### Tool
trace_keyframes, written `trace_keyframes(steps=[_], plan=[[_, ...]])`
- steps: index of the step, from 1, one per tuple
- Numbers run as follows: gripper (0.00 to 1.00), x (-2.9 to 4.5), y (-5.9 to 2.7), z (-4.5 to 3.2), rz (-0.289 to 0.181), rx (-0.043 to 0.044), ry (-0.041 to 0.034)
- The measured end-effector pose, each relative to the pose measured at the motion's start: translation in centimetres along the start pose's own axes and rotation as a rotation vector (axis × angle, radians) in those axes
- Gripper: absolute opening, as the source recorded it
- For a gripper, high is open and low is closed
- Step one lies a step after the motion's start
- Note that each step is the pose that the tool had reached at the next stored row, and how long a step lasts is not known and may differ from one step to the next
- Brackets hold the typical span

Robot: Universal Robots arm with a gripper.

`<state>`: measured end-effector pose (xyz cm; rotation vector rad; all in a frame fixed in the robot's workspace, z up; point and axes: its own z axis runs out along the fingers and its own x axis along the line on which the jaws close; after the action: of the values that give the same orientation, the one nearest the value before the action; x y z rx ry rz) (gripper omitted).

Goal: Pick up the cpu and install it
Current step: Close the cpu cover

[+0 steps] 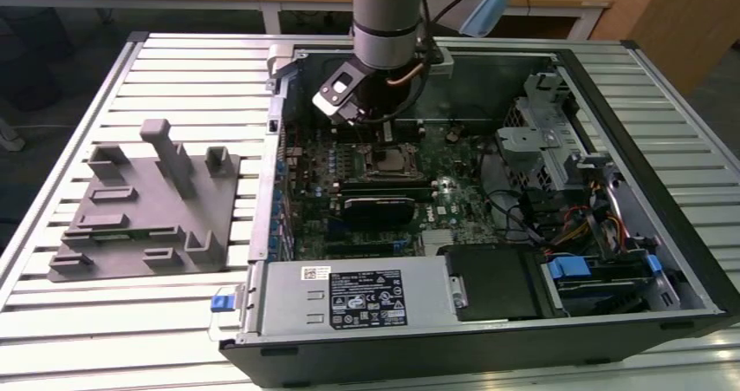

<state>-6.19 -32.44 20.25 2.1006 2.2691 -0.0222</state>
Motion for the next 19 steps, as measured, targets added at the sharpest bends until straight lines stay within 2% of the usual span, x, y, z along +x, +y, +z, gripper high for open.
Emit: trace_keyframes(steps=[1,11,19], plan=[[0.11,0.01,-0.01,0.24,0.0,0.0001,-0.0001],[0.11,-0.04,0.72,0.36,0.0,-0.0001,0.0001],[0.11,-0.07,0.67,-0.46,0.0,0.0,0.0]])
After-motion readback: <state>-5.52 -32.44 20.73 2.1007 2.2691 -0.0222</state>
